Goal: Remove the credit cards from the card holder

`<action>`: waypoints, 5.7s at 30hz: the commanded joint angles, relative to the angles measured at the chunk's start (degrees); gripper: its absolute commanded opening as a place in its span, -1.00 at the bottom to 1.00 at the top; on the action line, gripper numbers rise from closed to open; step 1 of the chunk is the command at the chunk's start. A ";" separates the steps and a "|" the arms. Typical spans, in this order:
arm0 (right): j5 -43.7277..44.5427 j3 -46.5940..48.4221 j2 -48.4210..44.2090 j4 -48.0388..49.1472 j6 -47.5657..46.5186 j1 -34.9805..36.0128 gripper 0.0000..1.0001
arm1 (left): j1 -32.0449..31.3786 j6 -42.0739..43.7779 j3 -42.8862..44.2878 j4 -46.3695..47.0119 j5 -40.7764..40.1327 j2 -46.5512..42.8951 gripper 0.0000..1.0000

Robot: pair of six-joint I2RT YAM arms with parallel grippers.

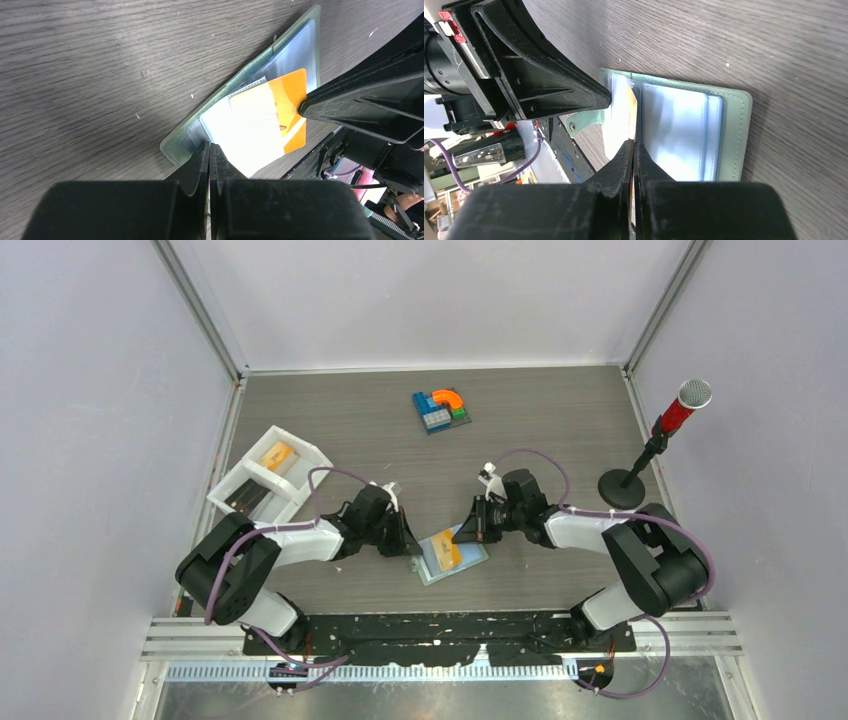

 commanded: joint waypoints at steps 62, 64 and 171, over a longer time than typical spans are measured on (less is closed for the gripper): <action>45.06 -21.05 -57.52 13.56 43.67 0.76 -0.90 | -1.87 -33.16 6.99 58.32 6.74 5.49 -0.08; 45.48 -21.08 -57.46 13.57 43.99 0.76 -0.89 | -2.53 -33.28 7.53 58.24 6.37 6.28 -0.12; 13.62 -12.20 -50.31 4.36 7.45 -0.38 0.99 | 65.10 37.48 83.78 -75.72 2.85 36.45 -0.92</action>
